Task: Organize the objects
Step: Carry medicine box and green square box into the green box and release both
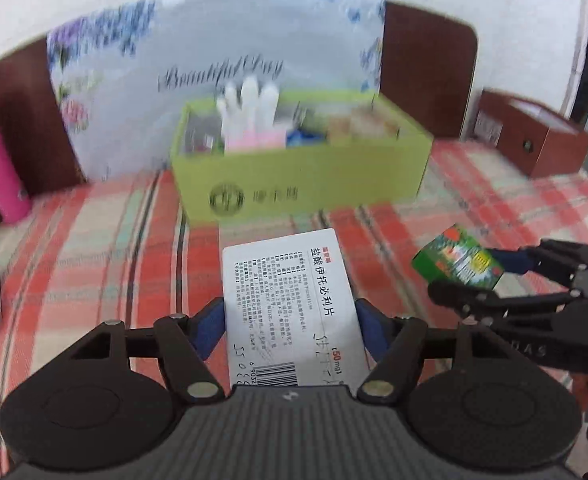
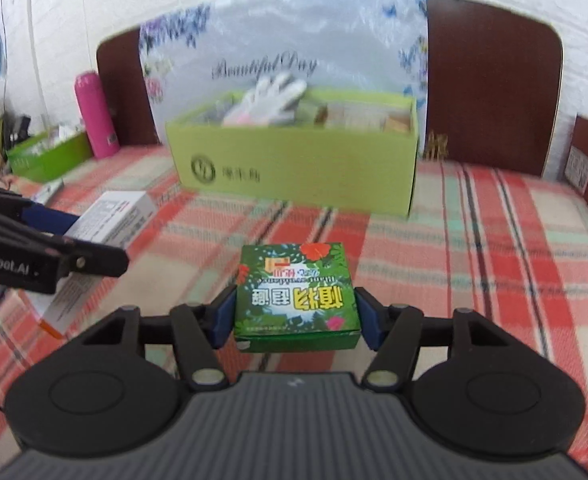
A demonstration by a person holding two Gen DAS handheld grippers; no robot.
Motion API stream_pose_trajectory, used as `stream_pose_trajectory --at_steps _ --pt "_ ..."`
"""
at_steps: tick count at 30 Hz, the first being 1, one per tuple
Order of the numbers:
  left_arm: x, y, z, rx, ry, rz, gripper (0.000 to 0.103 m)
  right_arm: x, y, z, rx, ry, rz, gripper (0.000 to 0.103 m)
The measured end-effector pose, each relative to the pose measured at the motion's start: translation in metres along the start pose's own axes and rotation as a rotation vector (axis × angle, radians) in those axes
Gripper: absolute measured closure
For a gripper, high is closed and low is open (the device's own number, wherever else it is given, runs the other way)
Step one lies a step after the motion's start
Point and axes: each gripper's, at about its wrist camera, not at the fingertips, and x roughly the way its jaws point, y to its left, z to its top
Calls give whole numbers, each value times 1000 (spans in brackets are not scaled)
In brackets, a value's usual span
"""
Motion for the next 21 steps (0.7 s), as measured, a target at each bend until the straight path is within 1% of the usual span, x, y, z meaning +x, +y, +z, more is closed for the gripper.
stream_pose_trajectory --at_steps 4,8,12,15,17,21 --pt "-3 2 49 9 -84 -24 31 -6 -6 41 14 -80 13 43" --pt "11 1 93 26 -146 12 31 4 -14 81 11 -140 -9 43" --pt "43 12 130 -29 -156 13 31 29 -26 113 20 -168 -41 43" --pt "71 22 151 -68 -150 16 30 55 -34 129 27 -170 -71 43" --pt "90 28 160 -79 -148 30 30 73 -40 136 27 -171 -84 43" --pt "119 35 167 -80 -160 38 30 105 -50 144 25 -162 -88 42"
